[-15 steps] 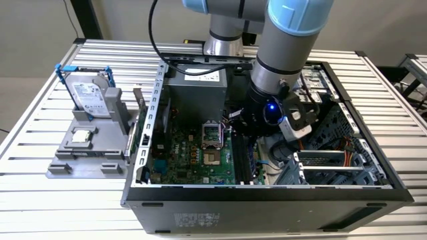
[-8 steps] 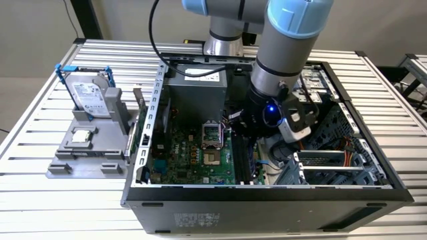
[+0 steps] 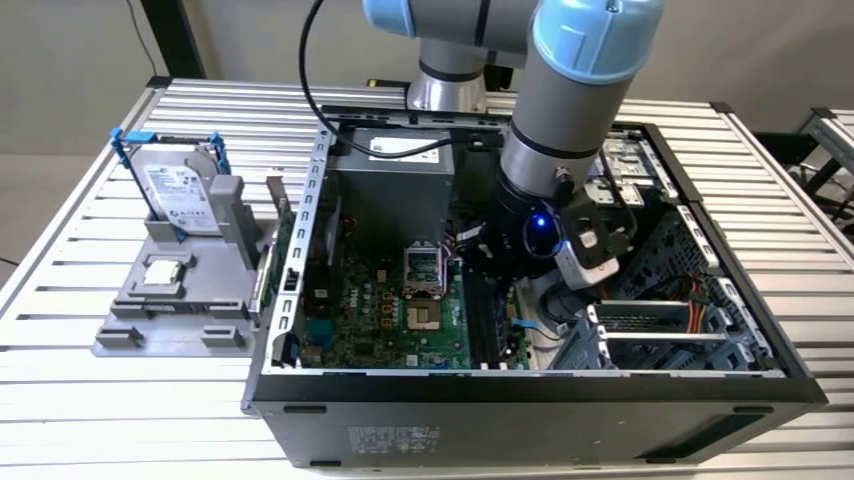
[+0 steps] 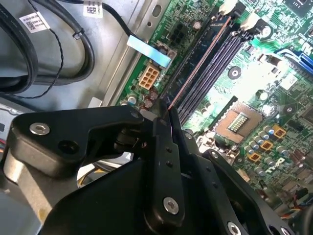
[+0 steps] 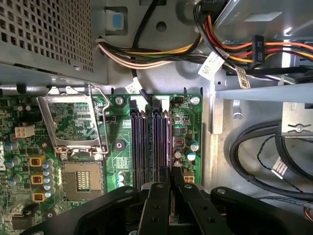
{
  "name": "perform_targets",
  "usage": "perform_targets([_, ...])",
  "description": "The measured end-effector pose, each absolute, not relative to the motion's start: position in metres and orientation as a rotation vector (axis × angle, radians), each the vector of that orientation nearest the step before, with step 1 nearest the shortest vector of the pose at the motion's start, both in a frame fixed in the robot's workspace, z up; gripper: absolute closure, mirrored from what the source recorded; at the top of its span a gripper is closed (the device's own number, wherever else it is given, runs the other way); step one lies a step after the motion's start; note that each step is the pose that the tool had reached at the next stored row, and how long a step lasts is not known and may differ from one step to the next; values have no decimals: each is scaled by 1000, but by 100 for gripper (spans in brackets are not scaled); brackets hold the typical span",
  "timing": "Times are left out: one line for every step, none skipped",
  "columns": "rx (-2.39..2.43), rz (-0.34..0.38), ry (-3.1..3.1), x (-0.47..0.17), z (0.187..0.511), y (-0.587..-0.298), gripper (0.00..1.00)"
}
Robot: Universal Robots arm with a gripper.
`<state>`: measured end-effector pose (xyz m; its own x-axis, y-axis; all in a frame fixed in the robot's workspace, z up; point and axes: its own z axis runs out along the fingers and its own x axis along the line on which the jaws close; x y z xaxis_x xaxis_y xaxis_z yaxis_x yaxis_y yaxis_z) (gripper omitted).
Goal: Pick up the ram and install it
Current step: 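Insert the ram into the slot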
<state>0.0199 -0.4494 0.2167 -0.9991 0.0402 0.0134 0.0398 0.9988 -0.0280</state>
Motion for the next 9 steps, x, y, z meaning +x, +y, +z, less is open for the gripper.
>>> perform_targets([-63,43,-3126,20,217,-449,100])
perform_targets([-62,43,-3125,20,217,-449,100])
perform_targets([-62,42,-3122,20,218,-449,100])
perform_targets([-62,41,-3120,20,219,-449,100])
perform_targets([-62,45,-3119,20,222,-449,100])
perform_targets([-62,48,-3118,20,225,-449,100])
perform_targets([-62,51,-3117,20,229,-449,100])
perform_targets([-62,54,-3116,20,231,-449,100])
perform_targets([-62,61,-3116,20,231,-449,100])
